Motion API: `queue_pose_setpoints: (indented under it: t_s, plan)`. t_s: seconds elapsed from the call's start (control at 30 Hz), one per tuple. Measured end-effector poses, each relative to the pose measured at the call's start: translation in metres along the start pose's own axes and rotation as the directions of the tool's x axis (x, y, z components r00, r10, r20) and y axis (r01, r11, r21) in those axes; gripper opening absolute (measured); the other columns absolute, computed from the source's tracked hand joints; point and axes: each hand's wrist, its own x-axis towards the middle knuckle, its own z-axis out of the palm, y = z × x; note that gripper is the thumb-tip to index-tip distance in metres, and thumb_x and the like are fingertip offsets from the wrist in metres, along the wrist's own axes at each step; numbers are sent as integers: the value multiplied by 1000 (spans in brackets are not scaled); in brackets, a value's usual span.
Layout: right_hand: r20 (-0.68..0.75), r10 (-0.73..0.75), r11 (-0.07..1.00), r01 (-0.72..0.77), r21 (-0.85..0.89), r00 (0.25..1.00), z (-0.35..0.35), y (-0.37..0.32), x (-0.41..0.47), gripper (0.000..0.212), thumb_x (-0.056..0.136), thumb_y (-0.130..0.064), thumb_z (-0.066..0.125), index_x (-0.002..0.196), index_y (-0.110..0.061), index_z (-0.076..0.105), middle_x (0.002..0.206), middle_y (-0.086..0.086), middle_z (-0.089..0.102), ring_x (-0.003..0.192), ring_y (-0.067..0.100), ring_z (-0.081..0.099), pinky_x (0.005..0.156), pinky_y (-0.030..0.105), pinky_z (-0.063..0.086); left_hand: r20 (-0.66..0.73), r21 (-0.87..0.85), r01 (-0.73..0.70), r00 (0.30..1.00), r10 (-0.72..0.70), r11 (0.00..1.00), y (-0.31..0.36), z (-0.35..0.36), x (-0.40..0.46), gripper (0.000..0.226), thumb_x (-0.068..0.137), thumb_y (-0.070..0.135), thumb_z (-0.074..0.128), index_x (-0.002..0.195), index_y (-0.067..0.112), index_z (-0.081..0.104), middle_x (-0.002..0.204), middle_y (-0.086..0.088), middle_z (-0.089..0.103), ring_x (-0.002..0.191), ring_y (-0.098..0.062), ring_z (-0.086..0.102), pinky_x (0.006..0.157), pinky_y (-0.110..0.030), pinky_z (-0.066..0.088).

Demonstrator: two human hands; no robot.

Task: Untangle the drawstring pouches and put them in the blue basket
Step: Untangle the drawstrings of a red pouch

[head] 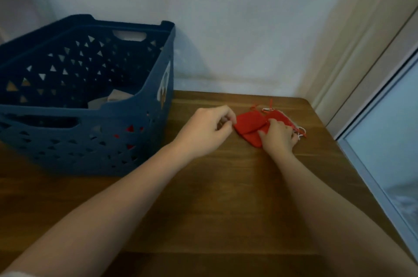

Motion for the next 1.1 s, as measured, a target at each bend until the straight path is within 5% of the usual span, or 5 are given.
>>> queue_pose_setpoints:
  t_s: [0.33, 0.5, 0.67, 0.93, 1.1]
  plan:
    - [137, 137, 960, -165, 226, 981, -1, -13, 17, 47, 91, -57, 34, 126, -33, 54, 138, 9, 43, 136, 41, 18, 108, 64, -3, 121, 89, 128, 983, -138, 988, -21, 18, 10, 12, 94, 22, 51, 102, 30, 57, 96, 12, 55, 83, -2, 57, 71, -20, 50]
    - [59, 164, 974, -171, 146, 985, 0, -23, 15, 15, 85, -39, 63, 97, -31, 66, 128, 5, 52, 132, 35, 27, 110, 63, 0, 129, 120, 128, 981, -143, 984, -26, 20, 8, 11, 94, 24, 51, 99, 33, 56, 99, 12, 56, 84, 0, 53, 70, -18, 45]
    - [-272, -242, 968, 251, -1, 931, 2, -24, 3, 8, 83, -28, 65, 88, -27, 71, 135, 2, 47, 135, 29, 25, 110, 59, -4, 52, 129, 87, 994, -95, 988, -32, 13, 3, 21, 95, 17, 48, 109, 26, 60, 111, 10, 54, 89, -1, 52, 72, -15, 41]
    - [-463, -752, 547, 836, -42, 469, -15, -34, -28, 16, 86, -21, 54, 87, -17, 70, 102, 0, 68, 108, 22, 56, 107, 48, 23, -97, 421, 15, 995, 28, 907, -37, 7, 14, 51, 95, 28, 50, 143, 26, 34, 150, 3, 29, 139, -17, 18, 111, -40, 22]
    - [-301, -771, 518, 828, 216, 561, -27, -34, -40, 17, 92, -15, 50, 99, -8, 64, 95, 6, 65, 87, 22, 61, 77, 27, 46, 77, 167, 49, 995, -63, 985, -41, 3, 15, 33, 95, 37, 46, 122, 19, 54, 111, 7, 57, 103, -8, 52, 82, -19, 43]
